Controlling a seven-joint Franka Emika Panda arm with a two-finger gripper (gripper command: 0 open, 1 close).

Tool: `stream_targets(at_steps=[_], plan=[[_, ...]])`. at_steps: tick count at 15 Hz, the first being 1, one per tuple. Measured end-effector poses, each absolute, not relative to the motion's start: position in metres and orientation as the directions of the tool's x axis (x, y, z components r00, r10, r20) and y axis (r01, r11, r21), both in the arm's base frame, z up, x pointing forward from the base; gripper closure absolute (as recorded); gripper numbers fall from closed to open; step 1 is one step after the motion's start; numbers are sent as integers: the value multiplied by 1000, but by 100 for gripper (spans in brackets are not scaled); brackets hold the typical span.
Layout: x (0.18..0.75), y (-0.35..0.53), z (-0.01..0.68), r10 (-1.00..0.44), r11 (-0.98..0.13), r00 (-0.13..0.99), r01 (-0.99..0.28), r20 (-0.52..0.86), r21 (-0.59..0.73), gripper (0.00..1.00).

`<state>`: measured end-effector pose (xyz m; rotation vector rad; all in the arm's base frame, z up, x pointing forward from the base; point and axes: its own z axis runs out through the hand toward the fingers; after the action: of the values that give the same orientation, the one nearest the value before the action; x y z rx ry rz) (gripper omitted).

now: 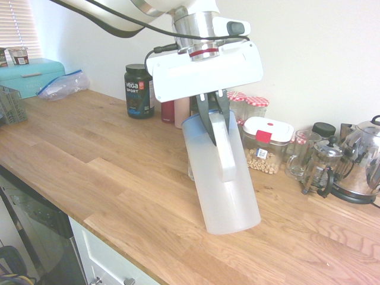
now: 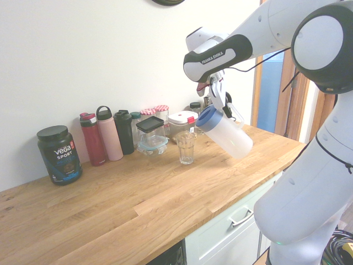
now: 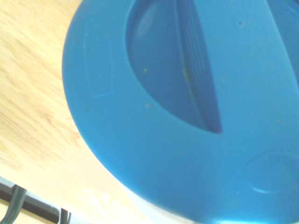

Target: Pour me some water

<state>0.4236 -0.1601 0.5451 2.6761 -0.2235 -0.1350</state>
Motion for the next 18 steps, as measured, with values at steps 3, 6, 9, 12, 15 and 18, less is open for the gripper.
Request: stream_targets(at_steps=[3,6,9,12,15,18], plan=[[435,-148,550,-177,-876,981,-124,-73,466,100],[448,-148,554,-183,-851,977,-102,-110,516,100],[461,-150,546,-193,-816,969,-73,-151,573,100],[468,-142,548,-189,-801,970,-61,-155,595,100],[471,-129,549,-178,-782,970,-38,-164,622,100],[478,-119,540,-174,-760,970,-21,-172,649,100]])
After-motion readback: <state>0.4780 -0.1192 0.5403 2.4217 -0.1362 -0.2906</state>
